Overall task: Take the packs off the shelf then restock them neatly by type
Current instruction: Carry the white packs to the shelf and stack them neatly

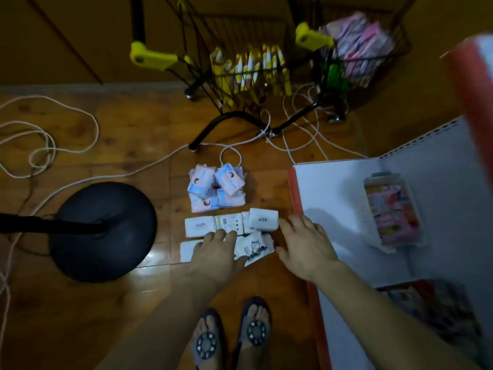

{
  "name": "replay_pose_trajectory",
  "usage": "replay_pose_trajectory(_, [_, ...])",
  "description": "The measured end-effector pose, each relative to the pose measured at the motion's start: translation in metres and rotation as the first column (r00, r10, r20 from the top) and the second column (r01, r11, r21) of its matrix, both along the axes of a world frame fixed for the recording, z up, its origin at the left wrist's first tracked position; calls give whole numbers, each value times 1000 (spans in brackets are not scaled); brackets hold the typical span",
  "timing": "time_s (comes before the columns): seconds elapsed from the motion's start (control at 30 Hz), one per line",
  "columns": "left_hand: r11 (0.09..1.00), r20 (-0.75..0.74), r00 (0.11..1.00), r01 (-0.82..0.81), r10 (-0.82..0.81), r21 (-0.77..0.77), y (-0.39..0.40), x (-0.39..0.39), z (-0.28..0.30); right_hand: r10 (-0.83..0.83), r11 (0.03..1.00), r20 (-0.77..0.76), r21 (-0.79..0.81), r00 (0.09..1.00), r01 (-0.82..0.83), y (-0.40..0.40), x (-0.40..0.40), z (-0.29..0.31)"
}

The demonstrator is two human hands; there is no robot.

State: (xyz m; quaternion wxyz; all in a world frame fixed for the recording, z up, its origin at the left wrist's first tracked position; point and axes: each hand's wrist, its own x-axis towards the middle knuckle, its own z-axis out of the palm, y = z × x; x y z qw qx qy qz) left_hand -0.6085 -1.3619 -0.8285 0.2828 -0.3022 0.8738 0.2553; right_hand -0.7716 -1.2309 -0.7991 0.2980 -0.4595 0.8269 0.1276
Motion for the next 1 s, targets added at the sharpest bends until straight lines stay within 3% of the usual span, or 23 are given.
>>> replay_pose_trajectory(0.27, [997,64,998,-18,13,81,16,-22,-195,12,1000,1,-6,1000,-12,-13,-31,-196])
replay_pose_trajectory(0.5, [967,61,997,-59,45,248,17,-36,-282,6,1000,33,-21,999,-5,-24,-36,-290])
replay_pose_trajectory(0.6, [928,43,998,-55,42,369,14,-36,-295,-23,998,20,-49,1000,24,-26,-39,-303])
replay_pose_trajectory(0.77, [916,-16,998,-53,65,398,14,-36,-292,-10,994,14,-110,1000,11,-27,-39,-295])
replay_pose_trajectory(1.0, [939,-32,994,-89,105,331,-2,-19,-208,-3,986,-14,-167,1000,1,-21,-42,-205])
